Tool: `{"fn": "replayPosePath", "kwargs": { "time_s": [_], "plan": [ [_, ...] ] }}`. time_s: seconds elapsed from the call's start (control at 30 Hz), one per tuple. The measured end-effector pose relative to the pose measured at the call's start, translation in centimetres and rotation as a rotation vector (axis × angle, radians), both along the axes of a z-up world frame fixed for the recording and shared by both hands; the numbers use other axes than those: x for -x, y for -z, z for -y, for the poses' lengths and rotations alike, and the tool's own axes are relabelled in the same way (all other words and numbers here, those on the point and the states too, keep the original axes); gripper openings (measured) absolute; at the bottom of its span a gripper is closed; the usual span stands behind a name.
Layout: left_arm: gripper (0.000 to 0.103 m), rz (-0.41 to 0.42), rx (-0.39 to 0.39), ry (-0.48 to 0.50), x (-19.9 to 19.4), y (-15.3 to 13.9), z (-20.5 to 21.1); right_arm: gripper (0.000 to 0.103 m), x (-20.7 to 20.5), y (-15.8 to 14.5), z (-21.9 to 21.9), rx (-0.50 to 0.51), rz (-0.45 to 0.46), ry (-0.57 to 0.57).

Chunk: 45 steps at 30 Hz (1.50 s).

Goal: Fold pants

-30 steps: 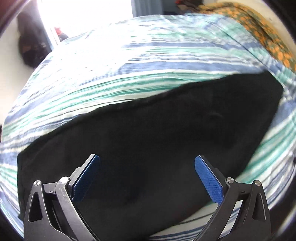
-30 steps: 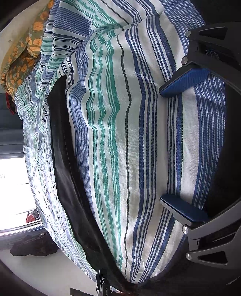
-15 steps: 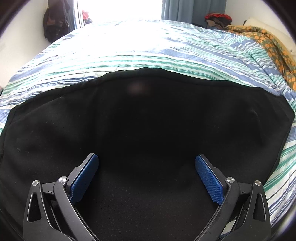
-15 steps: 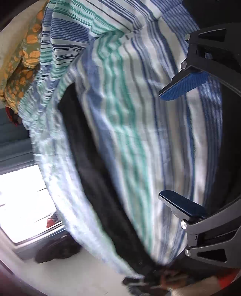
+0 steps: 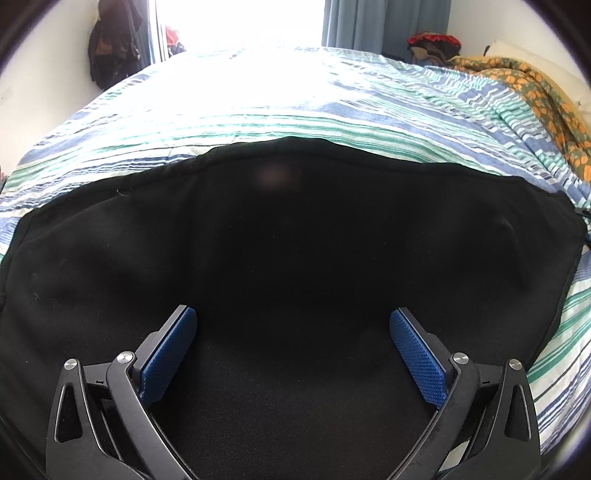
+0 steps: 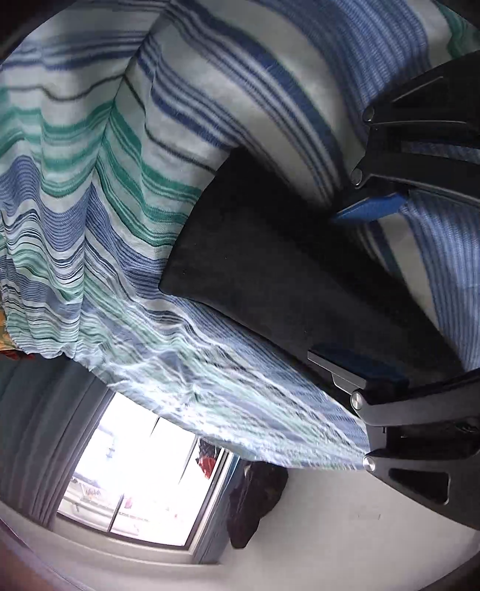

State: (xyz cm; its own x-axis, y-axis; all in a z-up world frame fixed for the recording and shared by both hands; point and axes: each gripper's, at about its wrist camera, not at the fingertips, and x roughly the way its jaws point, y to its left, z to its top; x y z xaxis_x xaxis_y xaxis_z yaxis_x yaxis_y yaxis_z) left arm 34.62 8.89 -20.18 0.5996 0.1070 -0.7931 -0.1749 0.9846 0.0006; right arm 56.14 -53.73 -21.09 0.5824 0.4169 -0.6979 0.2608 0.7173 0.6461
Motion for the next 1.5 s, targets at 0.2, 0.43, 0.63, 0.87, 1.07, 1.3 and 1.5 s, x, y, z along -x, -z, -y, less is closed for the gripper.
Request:
{"fn": "replayPosePath", "kwargs": {
  "time_s": [0.2, 0.43, 0.63, 0.87, 1.07, 1.3, 1.5],
  "plan": [
    [0.102, -0.001, -0.001, -0.001, 0.1, -0.1, 0.0, 0.008, 2.3, -7.0, -6.2, 0.184, 0.299, -0.175],
    [0.102, -0.011, -0.014, -0.003, 0.0, -0.1, 0.2, 0.008, 20.2, -13.4, -12.7, 0.298, 0.609, -0.621],
    [0.103, -0.029, -0.035, -0.006, -0.2, -0.1, 0.4, 0.083, 30.3, -5.6, -4.9, 0.471, 0.218, -0.317],
    [0.102, -0.129, -0.036, -0.057, -0.5, -1.1, 0.8, 0.082, 35.9, -8.2, 4.1, 0.394, 0.208, 0.196],
    [0.102, -0.116, 0.091, 0.005, 4.9, -5.3, 2.5, 0.083, 36.8, -12.2, -5.4, 0.449, 0.304, -0.037],
    [0.102, -0.027, 0.093, 0.152, 16.2, -8.4, 5.6, 0.087, 38.1, -8.5, -24.6, 0.493, 0.301, -0.5],
    [0.102, -0.122, 0.114, 0.163, 19.1, -5.0, 4.8, 0.087, 40.1, -3.4, -32.0, 0.715, 0.269, -0.669]
  ]
}}
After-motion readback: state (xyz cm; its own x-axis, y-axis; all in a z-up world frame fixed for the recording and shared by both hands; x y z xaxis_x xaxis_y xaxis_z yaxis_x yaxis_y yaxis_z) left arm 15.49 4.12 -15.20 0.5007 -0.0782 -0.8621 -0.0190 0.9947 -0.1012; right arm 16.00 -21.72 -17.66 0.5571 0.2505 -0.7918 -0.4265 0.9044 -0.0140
